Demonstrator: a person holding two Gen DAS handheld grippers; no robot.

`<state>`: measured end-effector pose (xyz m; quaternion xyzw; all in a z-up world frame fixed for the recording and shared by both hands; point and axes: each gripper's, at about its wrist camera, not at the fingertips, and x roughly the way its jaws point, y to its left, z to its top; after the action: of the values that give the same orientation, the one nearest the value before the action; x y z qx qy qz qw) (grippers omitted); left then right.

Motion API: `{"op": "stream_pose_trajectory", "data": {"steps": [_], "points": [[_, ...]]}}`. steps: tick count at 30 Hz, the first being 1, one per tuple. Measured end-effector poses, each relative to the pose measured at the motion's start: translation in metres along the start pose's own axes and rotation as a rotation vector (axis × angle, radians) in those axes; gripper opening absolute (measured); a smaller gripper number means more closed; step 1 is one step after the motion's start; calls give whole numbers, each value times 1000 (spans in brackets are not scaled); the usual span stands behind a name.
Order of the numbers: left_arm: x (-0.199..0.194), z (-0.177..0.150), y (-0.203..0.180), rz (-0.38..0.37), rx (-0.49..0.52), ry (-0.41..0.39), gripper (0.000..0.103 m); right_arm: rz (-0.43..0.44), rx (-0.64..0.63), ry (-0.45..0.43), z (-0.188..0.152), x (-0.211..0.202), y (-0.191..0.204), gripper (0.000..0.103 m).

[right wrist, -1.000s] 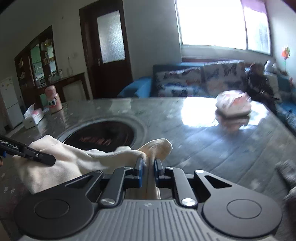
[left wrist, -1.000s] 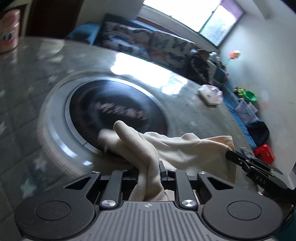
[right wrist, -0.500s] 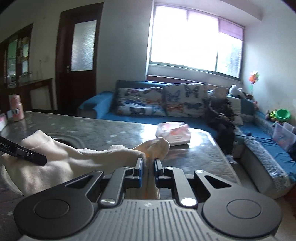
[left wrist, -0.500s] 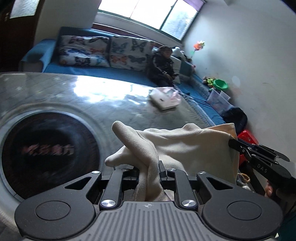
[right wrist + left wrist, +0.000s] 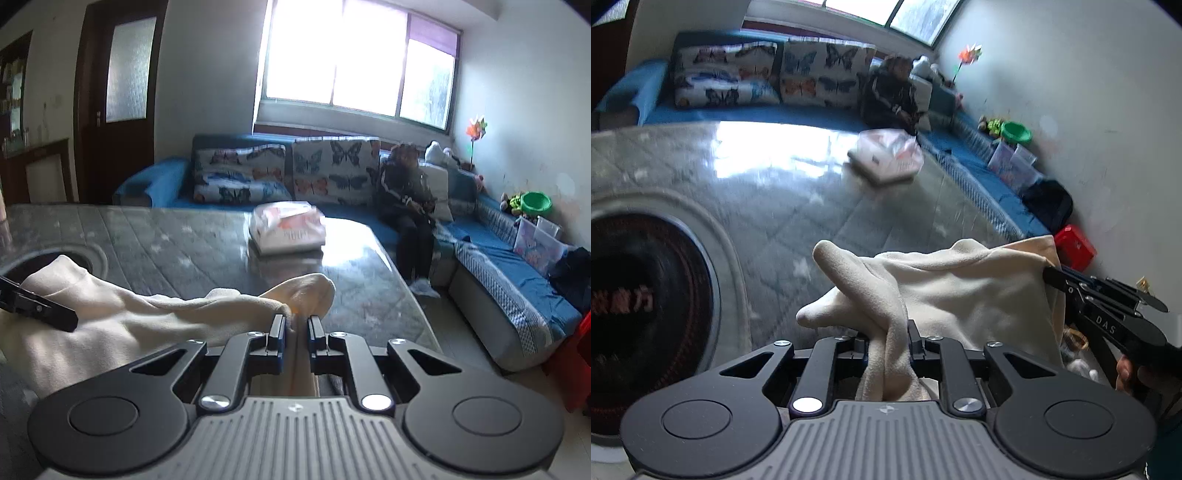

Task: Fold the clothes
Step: 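Lift the gripped sweater end with both grippers and fold it over the rest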

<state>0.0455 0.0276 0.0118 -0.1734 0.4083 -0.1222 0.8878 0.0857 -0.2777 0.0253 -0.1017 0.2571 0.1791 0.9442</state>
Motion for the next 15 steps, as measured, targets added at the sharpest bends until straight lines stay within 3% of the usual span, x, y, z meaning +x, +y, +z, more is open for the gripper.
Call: {"op": "stream_pose_trajectory", "data": {"steps": [15], "points": [[17, -27, 10, -10, 3, 128, 19, 5, 6, 133, -43, 29, -5, 11]]}}
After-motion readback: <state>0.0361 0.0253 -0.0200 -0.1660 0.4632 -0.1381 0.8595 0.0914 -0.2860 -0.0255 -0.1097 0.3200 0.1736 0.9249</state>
